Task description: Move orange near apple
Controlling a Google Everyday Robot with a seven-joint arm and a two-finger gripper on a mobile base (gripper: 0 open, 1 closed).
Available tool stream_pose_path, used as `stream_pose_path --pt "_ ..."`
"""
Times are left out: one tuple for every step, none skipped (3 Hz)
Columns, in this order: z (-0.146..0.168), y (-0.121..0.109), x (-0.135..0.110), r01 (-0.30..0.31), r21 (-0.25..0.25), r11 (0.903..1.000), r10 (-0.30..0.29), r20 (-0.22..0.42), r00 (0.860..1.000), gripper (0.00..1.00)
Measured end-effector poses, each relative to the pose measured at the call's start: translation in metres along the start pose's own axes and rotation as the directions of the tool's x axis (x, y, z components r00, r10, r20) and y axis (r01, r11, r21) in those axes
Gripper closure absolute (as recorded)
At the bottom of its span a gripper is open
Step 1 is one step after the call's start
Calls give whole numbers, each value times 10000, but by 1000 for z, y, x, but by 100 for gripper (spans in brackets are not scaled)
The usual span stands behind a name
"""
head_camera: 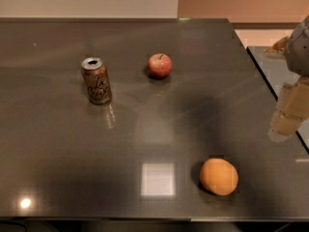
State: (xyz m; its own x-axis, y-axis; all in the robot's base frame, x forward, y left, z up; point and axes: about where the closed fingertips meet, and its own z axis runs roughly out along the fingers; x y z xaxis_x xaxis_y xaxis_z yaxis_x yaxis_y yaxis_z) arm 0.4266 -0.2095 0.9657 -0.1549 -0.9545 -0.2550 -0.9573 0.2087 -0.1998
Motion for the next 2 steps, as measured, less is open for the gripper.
stream_pose_path --pt "10 19 -4 436 -445 9981 -410 582 9975 0" --pt "23 46 -10 1036 -883 9907 -920 1268 9876 0"
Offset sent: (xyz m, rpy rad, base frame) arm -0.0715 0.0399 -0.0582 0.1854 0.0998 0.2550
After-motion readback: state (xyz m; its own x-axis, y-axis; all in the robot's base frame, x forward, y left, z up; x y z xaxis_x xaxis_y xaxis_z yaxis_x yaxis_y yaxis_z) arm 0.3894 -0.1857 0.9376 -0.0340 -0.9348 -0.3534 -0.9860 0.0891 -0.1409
